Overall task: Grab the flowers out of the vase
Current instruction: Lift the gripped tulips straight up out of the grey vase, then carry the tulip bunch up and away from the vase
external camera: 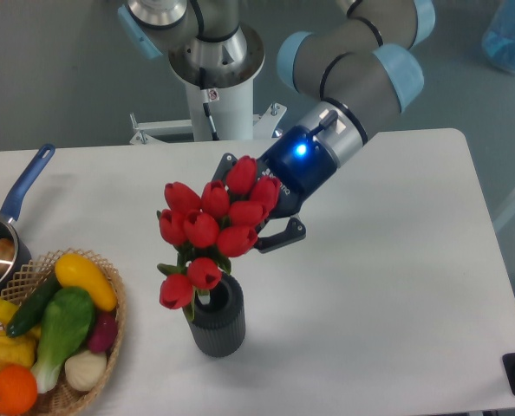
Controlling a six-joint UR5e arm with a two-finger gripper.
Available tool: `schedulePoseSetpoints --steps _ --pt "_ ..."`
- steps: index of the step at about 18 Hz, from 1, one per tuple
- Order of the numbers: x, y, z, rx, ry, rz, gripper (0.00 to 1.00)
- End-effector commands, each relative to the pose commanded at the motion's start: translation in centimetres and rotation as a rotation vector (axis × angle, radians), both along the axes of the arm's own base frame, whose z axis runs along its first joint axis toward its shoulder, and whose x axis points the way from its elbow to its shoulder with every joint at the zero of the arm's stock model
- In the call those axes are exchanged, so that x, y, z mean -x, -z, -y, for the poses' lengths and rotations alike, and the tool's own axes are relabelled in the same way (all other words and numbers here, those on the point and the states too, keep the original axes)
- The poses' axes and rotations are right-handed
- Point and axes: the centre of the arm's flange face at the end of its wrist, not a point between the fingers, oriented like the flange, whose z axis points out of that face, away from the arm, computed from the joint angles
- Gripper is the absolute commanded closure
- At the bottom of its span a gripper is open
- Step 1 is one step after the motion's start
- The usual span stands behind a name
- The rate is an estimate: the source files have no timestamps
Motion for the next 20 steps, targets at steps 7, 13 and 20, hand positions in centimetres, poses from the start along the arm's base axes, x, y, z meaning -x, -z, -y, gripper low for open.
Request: schedulePoseSetpoints --steps 7,13,20 --pt "0.8 -1.9 0.6 0.005 -0.029 0.018 0.58" --pt "2.8 -2.8 2.4 -0.005 -0.073 0.004 0.58" --pt "7.3 -4.2 8.3 0.001 -0.207 0.008 0.58"
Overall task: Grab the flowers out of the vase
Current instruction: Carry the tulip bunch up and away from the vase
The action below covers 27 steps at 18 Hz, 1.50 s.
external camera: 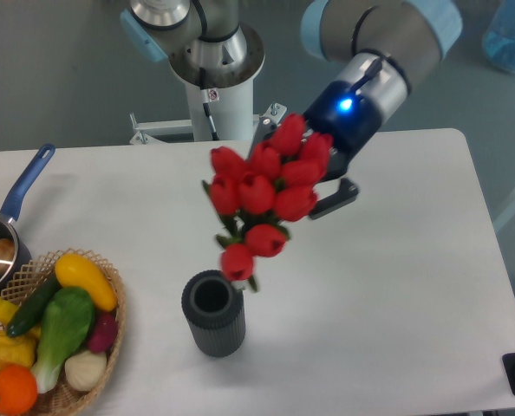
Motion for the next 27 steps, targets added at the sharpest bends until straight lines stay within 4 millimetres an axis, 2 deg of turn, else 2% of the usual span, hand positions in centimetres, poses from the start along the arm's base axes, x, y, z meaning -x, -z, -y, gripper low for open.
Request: schedulePoseSetpoints --steps 6,10,15,24,27 --pt "6.4 0.2 8.8 0.001 -0.177 -0.014 0.58" --pt "8.5 0.7 12.5 0.002 -0.243 -0.012 0.60" --pt "9.2 0.7 13.7 0.002 -0.265 -0.020 0.60" --pt "9.5 1.7 14.6 0.010 -0.282 -0.001 0.59" --pt "9.7 1.8 15.6 0.009 -0.300 0.002 0.59"
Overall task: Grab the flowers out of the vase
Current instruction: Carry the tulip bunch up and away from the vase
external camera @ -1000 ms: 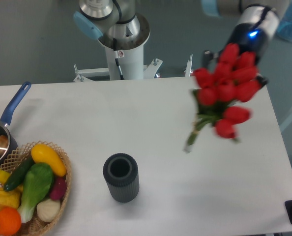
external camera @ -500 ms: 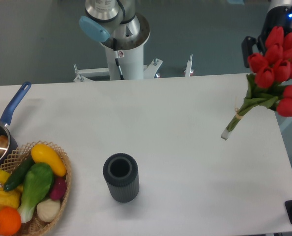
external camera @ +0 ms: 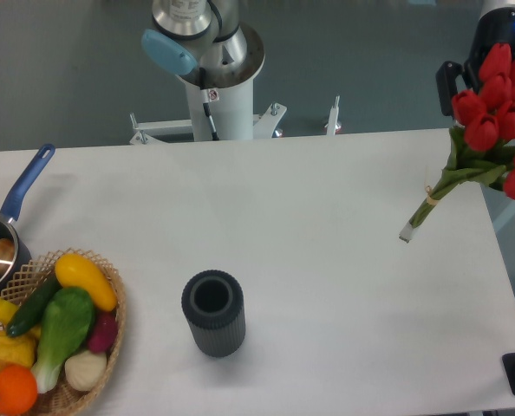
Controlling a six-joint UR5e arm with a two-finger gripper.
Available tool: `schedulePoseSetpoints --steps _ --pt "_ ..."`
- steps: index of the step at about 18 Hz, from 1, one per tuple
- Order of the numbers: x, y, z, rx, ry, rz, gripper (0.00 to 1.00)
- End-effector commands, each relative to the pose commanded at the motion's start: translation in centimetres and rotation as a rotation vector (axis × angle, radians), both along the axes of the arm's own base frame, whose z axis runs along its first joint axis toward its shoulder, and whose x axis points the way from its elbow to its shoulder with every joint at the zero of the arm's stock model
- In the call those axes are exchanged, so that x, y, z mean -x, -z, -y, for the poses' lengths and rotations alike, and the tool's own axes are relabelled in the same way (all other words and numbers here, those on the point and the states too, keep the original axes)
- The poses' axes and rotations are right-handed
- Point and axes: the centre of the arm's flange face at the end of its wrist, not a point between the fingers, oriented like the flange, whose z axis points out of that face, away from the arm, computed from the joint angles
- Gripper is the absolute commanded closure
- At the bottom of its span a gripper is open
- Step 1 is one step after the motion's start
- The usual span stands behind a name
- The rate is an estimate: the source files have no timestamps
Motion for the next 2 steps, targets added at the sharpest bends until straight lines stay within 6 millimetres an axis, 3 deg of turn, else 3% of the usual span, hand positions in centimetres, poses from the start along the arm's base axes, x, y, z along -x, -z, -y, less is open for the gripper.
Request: schedulePoseSetpoints --steps 2 --pt "-0.01 -0.09 0.09 0.000 -0.002 -0.002 0.59"
